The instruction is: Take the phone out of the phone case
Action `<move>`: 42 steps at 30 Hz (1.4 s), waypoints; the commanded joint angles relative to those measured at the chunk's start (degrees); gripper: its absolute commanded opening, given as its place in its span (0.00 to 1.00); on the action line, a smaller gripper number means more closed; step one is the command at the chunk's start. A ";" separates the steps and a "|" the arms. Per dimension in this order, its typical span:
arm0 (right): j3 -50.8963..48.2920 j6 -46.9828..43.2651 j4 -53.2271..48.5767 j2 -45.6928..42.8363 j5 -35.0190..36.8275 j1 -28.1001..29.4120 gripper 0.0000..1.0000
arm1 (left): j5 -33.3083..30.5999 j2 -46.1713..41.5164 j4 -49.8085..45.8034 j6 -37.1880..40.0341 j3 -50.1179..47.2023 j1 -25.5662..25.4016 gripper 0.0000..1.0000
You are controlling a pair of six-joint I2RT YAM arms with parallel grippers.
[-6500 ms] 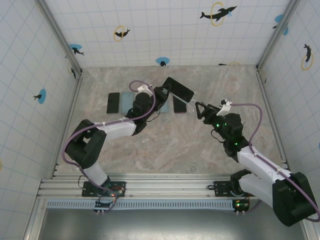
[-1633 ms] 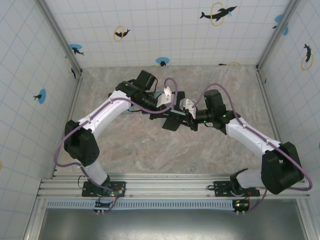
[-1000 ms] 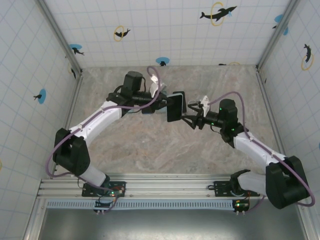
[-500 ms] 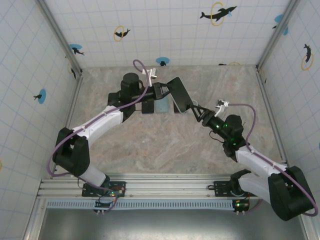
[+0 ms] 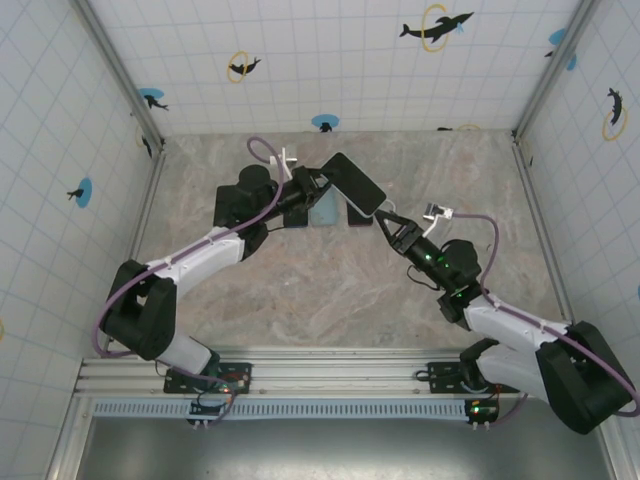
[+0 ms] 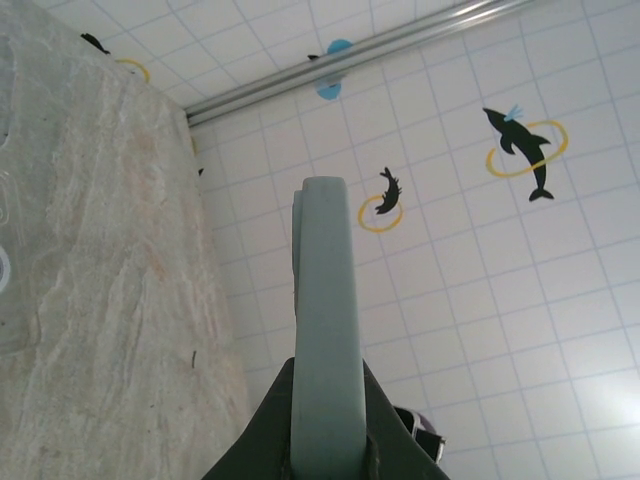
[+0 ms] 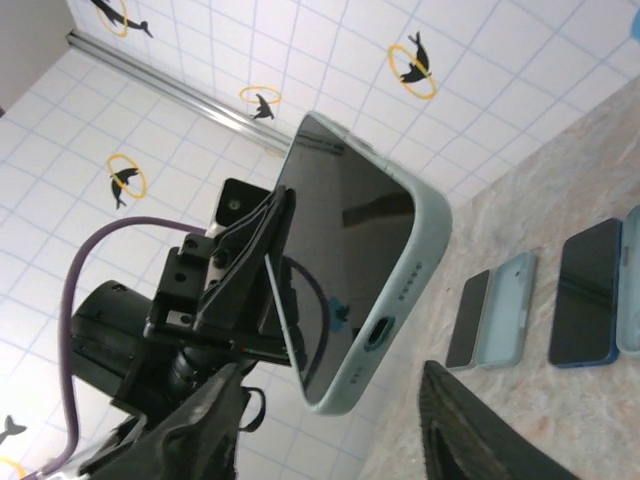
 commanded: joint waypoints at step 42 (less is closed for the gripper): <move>2.98 -4.62 11.98 14.78 -5.48 -2.42 0.03 | 0.07 -3.46 18.20 -19.52 -0.94 -2.39 0.00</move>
